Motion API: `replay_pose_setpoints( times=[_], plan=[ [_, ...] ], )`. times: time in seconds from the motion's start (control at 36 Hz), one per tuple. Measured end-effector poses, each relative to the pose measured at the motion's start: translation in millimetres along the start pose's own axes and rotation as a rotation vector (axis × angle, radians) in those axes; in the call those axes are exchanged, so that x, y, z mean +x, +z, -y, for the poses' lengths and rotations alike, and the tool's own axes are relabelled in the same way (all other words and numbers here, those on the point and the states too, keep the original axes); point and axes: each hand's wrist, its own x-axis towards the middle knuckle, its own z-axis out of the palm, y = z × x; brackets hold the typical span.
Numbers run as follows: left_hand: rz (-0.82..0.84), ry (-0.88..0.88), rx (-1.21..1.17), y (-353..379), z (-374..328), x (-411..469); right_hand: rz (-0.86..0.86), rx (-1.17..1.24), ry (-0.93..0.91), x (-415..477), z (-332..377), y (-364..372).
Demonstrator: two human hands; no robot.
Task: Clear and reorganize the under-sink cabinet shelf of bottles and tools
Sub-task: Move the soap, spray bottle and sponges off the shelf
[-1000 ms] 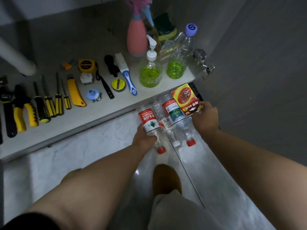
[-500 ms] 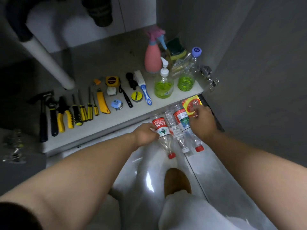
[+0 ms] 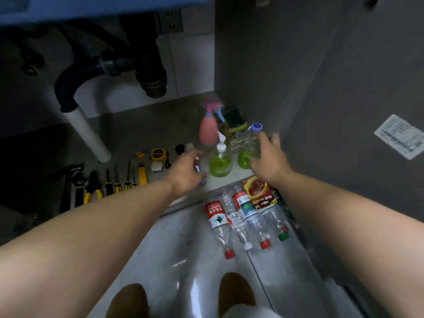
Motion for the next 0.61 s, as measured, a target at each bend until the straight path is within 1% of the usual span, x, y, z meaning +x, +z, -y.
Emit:
replay_pose_setpoints(
  times=[0.14,0.31,0.39,0.47,0.61],
  plan=[
    [0.018,0.12,0.037,19,-11,31,-0.014,-0.177,-0.022,44,-4,-9],
    [-0.001,0.255,0.307,35,-24,79,0.035,-0.304,-0.038,81,-12,3],
    [-0.044,0.284,0.327,40,-25,91,-0.007,-0.352,-0.076,83,-17,7],
    [-0.134,0.312,0.342,41,-24,95,-0.037,-0.342,-0.112,76,-21,7],
    [-0.081,0.291,0.4,40,-20,90,-0.071,-0.259,-0.105,56,-21,-4]
  ],
)
